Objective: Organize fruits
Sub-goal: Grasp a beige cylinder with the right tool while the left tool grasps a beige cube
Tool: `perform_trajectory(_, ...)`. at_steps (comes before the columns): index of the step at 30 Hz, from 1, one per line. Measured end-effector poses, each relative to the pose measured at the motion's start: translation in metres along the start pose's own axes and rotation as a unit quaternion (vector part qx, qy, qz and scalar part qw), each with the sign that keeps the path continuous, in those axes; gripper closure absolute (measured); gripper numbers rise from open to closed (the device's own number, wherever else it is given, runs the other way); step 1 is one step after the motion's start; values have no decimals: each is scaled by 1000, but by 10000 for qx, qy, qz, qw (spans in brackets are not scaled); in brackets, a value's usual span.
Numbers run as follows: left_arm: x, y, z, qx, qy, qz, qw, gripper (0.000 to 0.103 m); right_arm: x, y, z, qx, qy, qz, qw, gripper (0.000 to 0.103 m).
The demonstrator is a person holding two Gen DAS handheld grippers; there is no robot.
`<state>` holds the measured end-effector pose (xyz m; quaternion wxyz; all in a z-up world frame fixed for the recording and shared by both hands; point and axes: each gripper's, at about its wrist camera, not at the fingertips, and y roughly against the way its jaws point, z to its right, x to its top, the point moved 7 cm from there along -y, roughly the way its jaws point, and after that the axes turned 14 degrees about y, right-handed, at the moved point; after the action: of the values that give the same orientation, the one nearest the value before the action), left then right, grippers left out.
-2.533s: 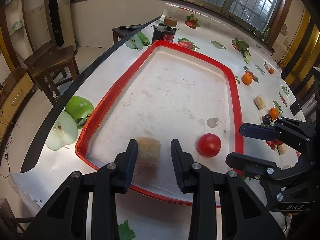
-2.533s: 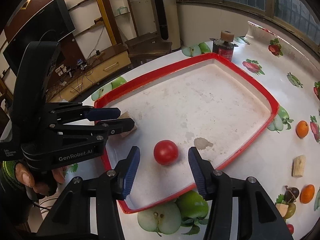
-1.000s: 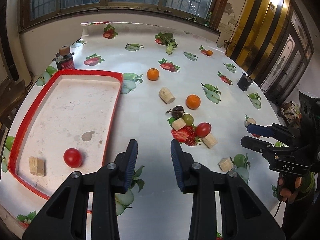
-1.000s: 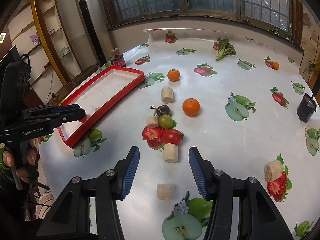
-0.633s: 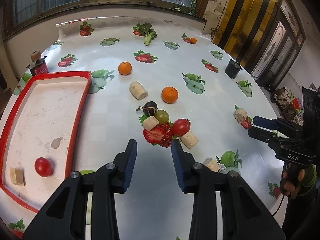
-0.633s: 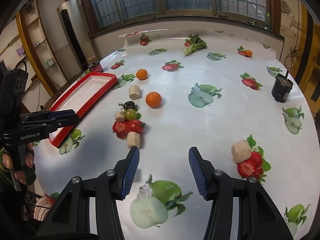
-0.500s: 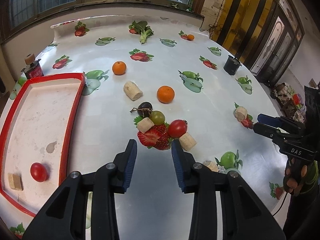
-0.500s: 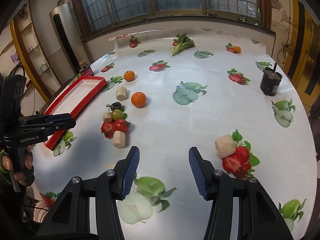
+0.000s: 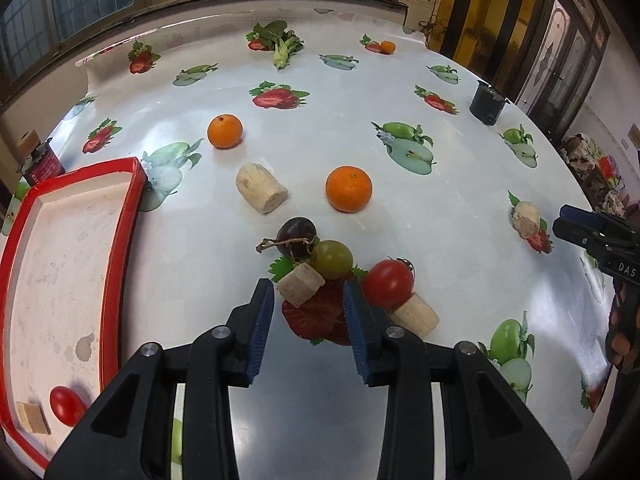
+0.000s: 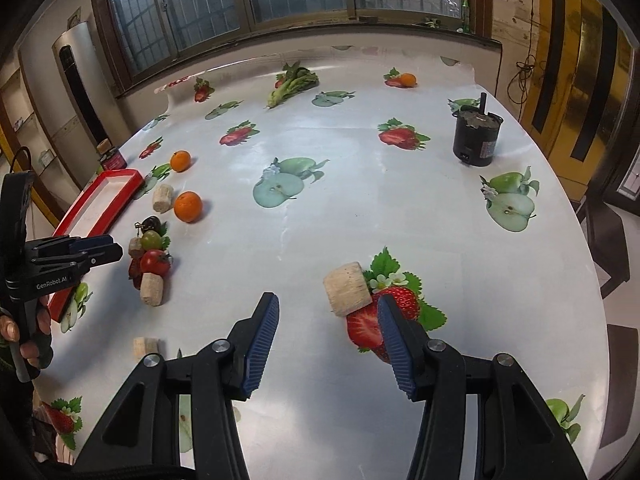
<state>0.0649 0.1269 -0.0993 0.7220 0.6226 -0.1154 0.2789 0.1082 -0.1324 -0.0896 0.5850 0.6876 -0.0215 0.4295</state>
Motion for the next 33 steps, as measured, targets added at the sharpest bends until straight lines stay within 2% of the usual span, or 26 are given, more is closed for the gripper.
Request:
perform_trajectory(8, 1, -24, -1, 39, -68, -100, 9999, 70, -1, -31, 16, -108, -111, -265, 9995, 50)
perform_trajectory(12, 3, -26, 0, -209, 20, -39, 9998, 69, 0, -43, 15, -89, -105, -320, 9994, 50)
perform_trajectory(15, 3, -27, 1, -326, 52, -19, 9995, 72, -3, -54, 14, -177, -25, -480, 9987, 51)
perform_trajectory(16, 3, -26, 1, -311, 27, 7, 9995, 73, -5, -57, 13, -155, -38, -510, 9986, 55)
perform_trajectory(18, 1, -25, 1, -264, 8, 40, 9996, 78, -4, -56, 10, -199, 16, -455, 9988, 60)
perform_trajectory(19, 1, -24, 0, -276, 22, 36, 9996, 78, -4, -56, 8, -142, 13, -462, 9988, 71)
perform_trajectory(20, 0, -24, -1, -295, 44, 32, 9995, 78, -3, -55, 7, -132, 2, -455, 9989, 73)
perform_trajectory(33, -7, 6, -14, -283, 284, 226, 9989, 78, 15, -25, -39, 300, 181, -152, 9993, 74)
